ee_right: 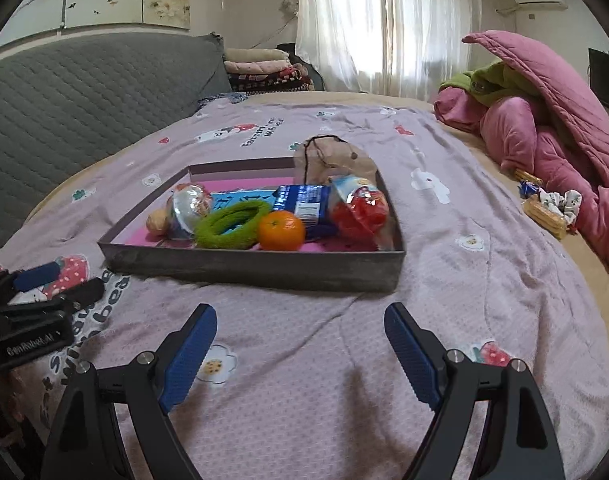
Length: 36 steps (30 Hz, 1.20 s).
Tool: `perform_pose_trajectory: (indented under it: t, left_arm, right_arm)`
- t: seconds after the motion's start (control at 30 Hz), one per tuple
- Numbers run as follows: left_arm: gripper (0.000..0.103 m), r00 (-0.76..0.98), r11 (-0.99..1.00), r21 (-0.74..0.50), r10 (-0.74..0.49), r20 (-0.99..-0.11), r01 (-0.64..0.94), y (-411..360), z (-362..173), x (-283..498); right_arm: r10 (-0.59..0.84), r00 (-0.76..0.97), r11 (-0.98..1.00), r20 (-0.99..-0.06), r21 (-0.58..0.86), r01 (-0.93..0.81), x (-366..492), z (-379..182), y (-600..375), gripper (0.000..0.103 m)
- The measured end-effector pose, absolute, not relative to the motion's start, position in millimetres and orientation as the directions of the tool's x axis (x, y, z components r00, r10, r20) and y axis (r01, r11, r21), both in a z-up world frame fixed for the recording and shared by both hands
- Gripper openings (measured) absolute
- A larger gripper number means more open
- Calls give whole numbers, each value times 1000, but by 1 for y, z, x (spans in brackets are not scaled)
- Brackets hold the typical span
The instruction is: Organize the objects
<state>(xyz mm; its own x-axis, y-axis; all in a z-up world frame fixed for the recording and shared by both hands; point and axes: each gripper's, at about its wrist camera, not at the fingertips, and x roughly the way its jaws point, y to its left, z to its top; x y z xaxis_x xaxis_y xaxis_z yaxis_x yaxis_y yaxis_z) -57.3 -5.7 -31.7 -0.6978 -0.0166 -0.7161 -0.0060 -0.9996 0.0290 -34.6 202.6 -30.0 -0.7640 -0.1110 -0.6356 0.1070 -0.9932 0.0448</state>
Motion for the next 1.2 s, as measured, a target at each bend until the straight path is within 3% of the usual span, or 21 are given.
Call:
perform_pose_trajectory:
  t: [1.2]
  left_arm:
    - [80, -693, -1000, 16, 3, -721, -21, 2, -35, -54]
  right_arm:
    - [-130, -738, -989, -662, 39, 139, -29, -43, 189, 85]
